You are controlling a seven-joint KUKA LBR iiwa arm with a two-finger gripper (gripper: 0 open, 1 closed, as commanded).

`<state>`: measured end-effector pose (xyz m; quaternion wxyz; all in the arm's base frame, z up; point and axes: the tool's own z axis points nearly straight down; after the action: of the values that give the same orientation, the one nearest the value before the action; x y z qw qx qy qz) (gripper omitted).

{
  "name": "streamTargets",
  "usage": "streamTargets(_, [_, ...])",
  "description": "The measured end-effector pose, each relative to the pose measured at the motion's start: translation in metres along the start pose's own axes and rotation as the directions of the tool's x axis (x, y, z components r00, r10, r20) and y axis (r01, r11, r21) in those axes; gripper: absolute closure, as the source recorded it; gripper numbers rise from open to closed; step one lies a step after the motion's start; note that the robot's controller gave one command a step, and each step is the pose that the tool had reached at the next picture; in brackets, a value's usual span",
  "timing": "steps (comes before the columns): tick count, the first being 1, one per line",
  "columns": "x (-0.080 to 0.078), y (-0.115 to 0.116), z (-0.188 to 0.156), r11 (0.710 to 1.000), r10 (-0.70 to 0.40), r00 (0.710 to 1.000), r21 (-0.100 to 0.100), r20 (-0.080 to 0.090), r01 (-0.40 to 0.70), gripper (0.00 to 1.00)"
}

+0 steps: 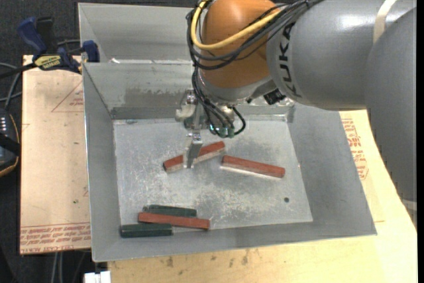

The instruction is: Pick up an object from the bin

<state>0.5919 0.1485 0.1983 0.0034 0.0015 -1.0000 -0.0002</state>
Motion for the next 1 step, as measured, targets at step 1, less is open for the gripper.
streamTargets(1, [-0.0018,-0.0007,-0.0043,1.000,0.002,1.000,-0.001,0.008,-0.002,0.00])
